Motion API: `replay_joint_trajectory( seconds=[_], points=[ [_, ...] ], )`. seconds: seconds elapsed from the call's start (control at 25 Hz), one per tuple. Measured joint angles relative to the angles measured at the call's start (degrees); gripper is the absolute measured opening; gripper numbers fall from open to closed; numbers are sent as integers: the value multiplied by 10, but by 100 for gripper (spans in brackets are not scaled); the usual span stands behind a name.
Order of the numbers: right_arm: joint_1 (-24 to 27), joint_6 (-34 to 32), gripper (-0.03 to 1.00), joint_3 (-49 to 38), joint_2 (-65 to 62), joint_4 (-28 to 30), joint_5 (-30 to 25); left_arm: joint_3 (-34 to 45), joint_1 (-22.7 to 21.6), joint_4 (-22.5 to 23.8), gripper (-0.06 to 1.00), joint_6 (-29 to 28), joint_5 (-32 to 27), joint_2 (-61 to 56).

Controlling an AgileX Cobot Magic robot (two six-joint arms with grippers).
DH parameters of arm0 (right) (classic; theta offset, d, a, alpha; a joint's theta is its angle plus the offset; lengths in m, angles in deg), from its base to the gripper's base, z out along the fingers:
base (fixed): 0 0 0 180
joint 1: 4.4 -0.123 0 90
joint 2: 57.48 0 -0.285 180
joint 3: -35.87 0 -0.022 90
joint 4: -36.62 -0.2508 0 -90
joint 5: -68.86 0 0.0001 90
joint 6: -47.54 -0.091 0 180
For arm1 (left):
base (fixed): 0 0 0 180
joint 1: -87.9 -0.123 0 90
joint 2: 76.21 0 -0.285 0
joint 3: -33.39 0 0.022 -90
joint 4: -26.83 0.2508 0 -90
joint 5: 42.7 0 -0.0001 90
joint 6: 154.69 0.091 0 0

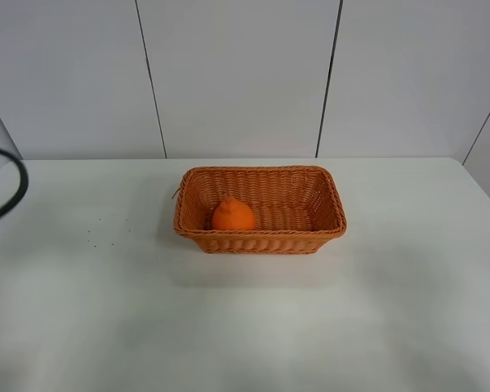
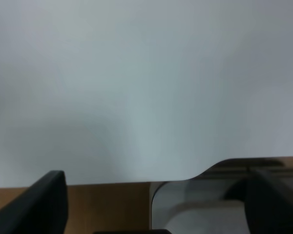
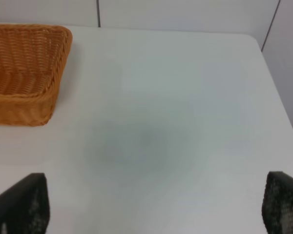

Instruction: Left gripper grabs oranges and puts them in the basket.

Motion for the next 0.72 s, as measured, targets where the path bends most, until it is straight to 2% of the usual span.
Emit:
replay_joint_trajectory(
  seconds=[0.12, 0.28, 0.72],
  points=[
    [0, 0, 69, 0, 0, 0, 0, 80, 0, 0, 85, -17, 35, -91],
    [0, 0, 69, 0, 0, 0, 0, 138, 0, 15, 85, -22, 52, -193],
    [0, 0, 69, 0, 0, 0, 0, 145, 0, 24, 85, -28, 53, -367]
  ],
)
